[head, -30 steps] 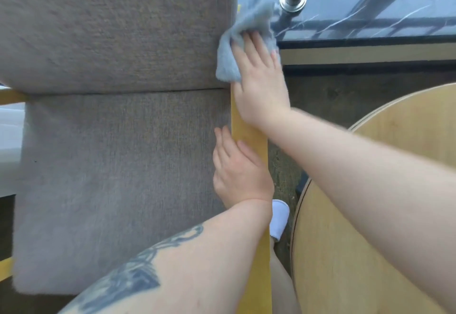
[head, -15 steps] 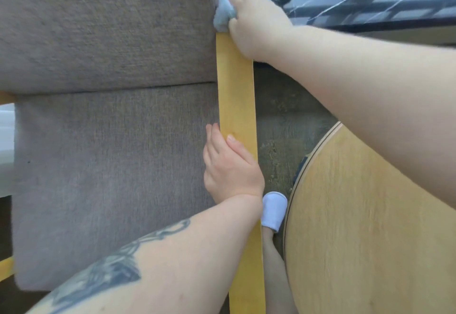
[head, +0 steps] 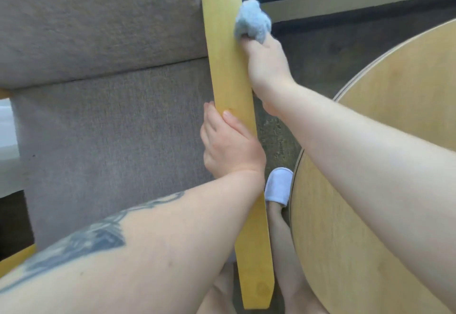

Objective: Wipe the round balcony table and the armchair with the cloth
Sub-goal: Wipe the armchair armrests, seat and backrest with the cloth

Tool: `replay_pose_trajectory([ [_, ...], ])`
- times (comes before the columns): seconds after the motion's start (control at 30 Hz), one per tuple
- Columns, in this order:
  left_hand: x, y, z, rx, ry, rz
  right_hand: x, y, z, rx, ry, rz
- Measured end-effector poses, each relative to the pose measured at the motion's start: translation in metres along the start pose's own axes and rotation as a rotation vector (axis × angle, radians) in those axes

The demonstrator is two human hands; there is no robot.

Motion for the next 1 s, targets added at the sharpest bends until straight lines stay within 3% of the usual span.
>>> replay_pose_trajectory([
  [0.07,0.001,-0.001,0.0,0.002,-0.002,-0.009,-0.005,-0.005,0.007,0.001,-0.096,0.093],
  [0.13,0.003,-0.001,0.0,0.0,0.002,-0.014,0.003,-0.009,0.002,0.025,-0.064,0.112],
  [0.2,0.004,-0.001,0.001,-0.005,0.007,-0.023,-0.018,-0.006,-0.032,0.017,-0.037,0.128],
  [0.33,0.002,-0.001,0.006,0.039,-0.002,-0.05,-0.067,0.001,-0.116,0.078,-0.151,0.114],
  [0.4,0.005,-0.003,0.009,0.104,0.024,-0.05,-0.065,0.0,-0.099,0.045,-0.19,0.134],
  [0.53,0.013,-0.007,0.013,0.2,-0.024,-0.133,-0.06,-0.006,-0.115,-0.045,-0.095,0.194],
  [0.67,0.019,-0.009,0.022,0.324,-0.138,-0.348,-0.11,-0.007,-0.246,-0.114,-0.11,0.159],
  [0.73,0.025,-0.004,0.021,0.389,-0.268,-0.365,-0.132,-0.007,-0.263,-0.116,-0.127,0.12],
  [0.87,0.051,0.017,-0.031,0.319,-0.59,-0.052,-0.129,-0.01,-0.225,-0.167,-0.081,0.124],
  [1.0,0.086,0.028,-0.083,0.343,-0.739,0.08,-0.156,-0.009,-0.314,-0.191,-0.131,0.088],
])
Point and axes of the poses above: each hand's wrist, its own z-axis towards the middle knuckle, its own y-axis out of the back of the hand, x = y × z, the point moved 4 cm from there along z, towards the middle knuckle, and after that the axes turned 1 degree about -z, right-handed, at the moved point
